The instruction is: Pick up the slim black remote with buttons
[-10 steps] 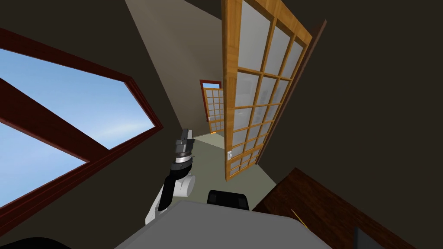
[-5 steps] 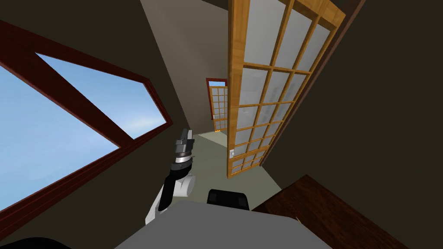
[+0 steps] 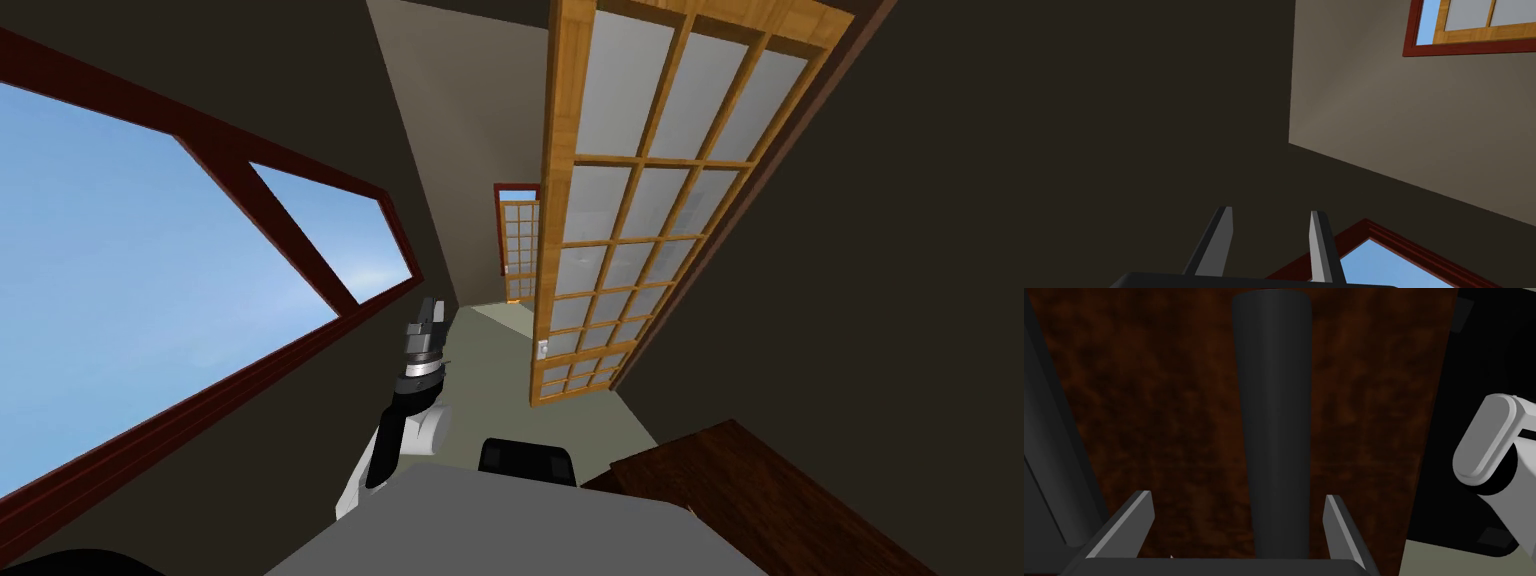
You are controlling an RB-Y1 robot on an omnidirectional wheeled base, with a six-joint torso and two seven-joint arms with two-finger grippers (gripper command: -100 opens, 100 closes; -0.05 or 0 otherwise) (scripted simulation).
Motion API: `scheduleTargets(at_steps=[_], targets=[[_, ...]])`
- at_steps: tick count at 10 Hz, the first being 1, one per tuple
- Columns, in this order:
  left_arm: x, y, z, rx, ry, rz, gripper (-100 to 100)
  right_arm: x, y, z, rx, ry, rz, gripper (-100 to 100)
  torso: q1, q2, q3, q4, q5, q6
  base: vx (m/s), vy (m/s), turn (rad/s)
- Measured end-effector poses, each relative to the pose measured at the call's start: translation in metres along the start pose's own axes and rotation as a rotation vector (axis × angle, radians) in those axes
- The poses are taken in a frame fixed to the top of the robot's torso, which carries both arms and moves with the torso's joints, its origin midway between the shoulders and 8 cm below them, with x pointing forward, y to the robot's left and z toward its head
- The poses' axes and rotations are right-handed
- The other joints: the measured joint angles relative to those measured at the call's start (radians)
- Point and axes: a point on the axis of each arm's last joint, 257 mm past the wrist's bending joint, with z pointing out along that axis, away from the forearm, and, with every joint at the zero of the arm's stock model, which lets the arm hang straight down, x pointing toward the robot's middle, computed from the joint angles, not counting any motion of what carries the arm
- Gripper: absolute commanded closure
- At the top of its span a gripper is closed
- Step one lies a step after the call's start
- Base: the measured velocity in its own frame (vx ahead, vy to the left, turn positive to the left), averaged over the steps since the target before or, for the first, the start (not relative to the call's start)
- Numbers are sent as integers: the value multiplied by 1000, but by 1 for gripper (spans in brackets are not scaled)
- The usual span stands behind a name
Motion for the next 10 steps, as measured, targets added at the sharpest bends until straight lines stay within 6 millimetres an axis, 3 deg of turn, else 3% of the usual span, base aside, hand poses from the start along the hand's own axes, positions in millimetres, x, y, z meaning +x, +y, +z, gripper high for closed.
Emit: scheduleTargets(at_steps=[1,3,8,10], targets=[[0,0,0,0,0,0,0,1,2,1,1,6,25,-100,2,3,1,1,0,-2,-189,-21,408],[0,0,0,0,0,0,0,0,4,2,-2,7,68,-100,0,1,1,0,0,0,-74,-18,29],[0,0,0,0,0,0,0,2,10,6,0,21,198,-100,1,2,1,0,0,-1,-150,2,333],[0,0,0,0,0,0,0,1,11,7,0,23,249,-100,0,1,1,0,0,0,-64,0,28]])
